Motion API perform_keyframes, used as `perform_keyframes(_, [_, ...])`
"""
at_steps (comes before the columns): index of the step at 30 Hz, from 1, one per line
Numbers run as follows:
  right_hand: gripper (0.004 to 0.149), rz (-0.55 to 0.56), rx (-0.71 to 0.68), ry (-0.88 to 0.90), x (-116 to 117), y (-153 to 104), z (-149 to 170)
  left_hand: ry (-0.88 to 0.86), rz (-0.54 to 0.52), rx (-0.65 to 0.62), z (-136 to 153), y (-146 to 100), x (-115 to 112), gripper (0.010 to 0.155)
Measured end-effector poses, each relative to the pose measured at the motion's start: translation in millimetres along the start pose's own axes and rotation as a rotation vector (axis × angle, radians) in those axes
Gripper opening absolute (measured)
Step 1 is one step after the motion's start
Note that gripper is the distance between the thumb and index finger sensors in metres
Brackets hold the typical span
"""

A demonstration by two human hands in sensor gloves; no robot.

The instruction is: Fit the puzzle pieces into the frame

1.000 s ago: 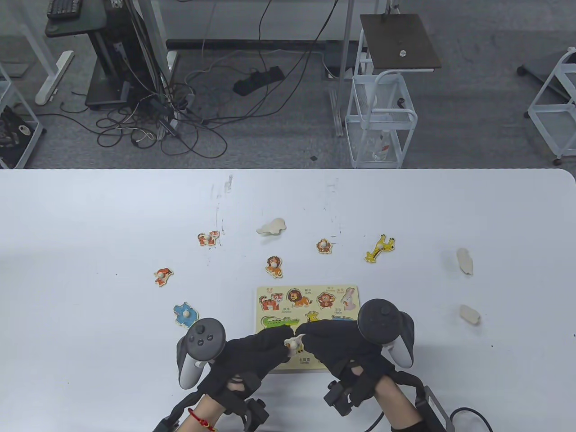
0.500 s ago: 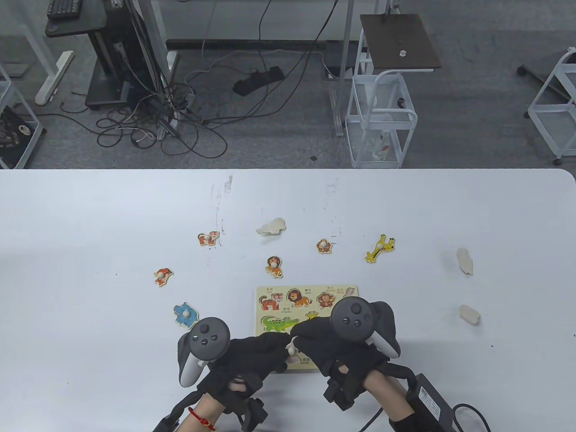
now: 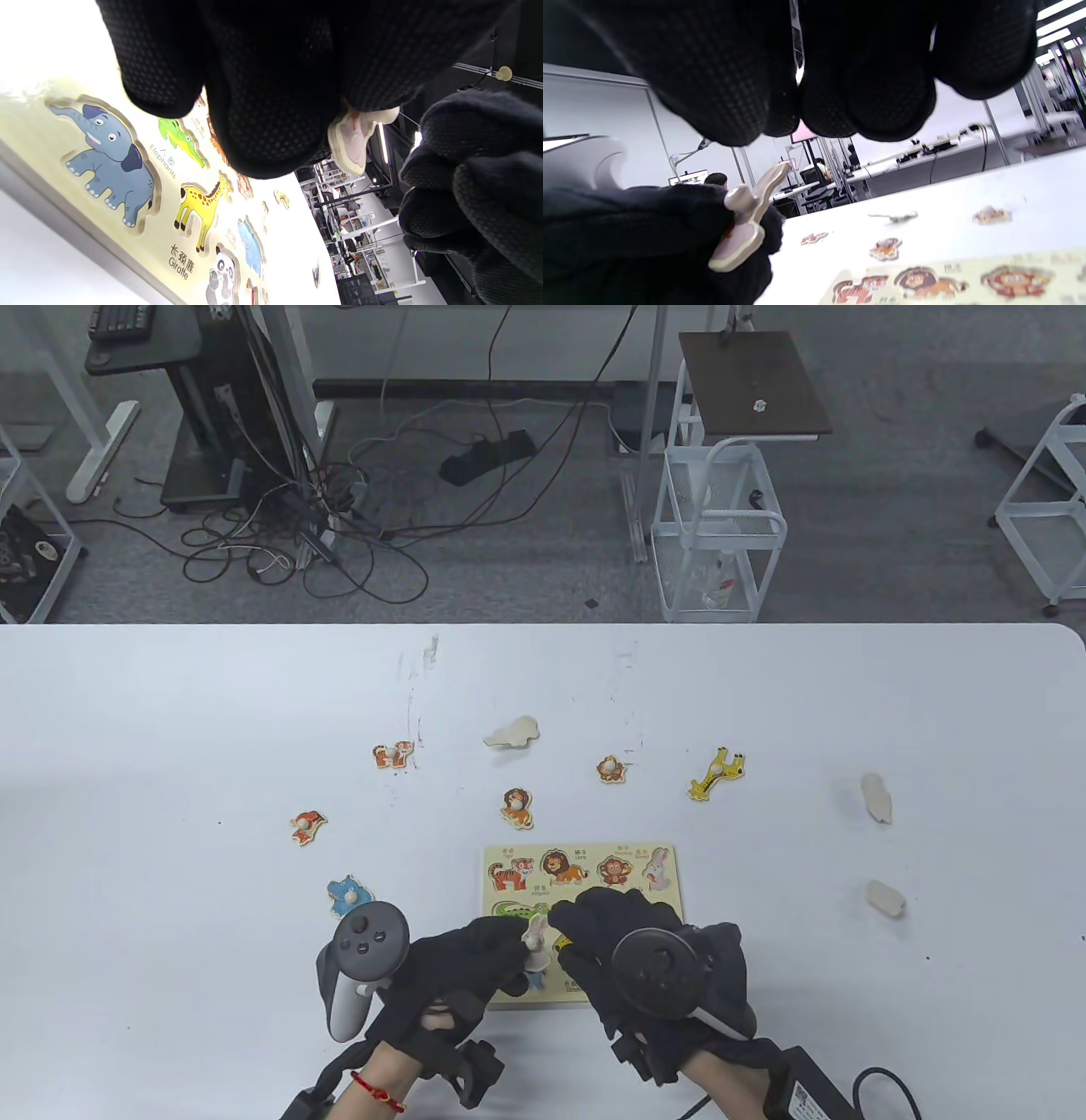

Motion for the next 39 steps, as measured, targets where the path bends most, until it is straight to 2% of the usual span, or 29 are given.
perform_keyframes(9, [0.052, 0.052, -0.064, -0.131, 11, -7, -25, -0.026, 0.032, -0.005, -3, -2, -5, 0.043])
perform_keyframes(14, [0.051, 0.081, -0.044, -0.102, 16, -6, -27, -0.072, 0.066, 0.008, -1, -3, -7, 0.043])
perform_keyframes(17, [0.05, 0.111, -0.045, -0.111, 15, -5, -28, -0.112, 0.048, 0.02, -1, -4, -8, 0.043])
perform_keyframes(30, [0.047, 0.077, -0.043, -0.014, 14, 3, -20, -0.143, 0.126, -0.018, -1, -1, -11, 0.045])
perform_keyframes(35, [0.047, 0.08, -0.018, -0.004, 8, 4, -8, 0.044, -0.013, -0.092, -13, -6, 3, 0.048])
perform_keyframes(39, [0.047, 0.081, 0.032, -0.027, -2, 7, 14, 0.192, -0.104, -0.14, -20, -9, 18, 0.053])
Point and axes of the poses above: the tracker on the back of each hand, its own z axis roughly to the little-finger side, its own y axis roughly from the wrist to the fingertips, x = y × z, the point moved 4 cm from there along y, roughly from the wrist to the fingertips, and after that the axes turned 11 degrees about -y, right-handed, at the moved point
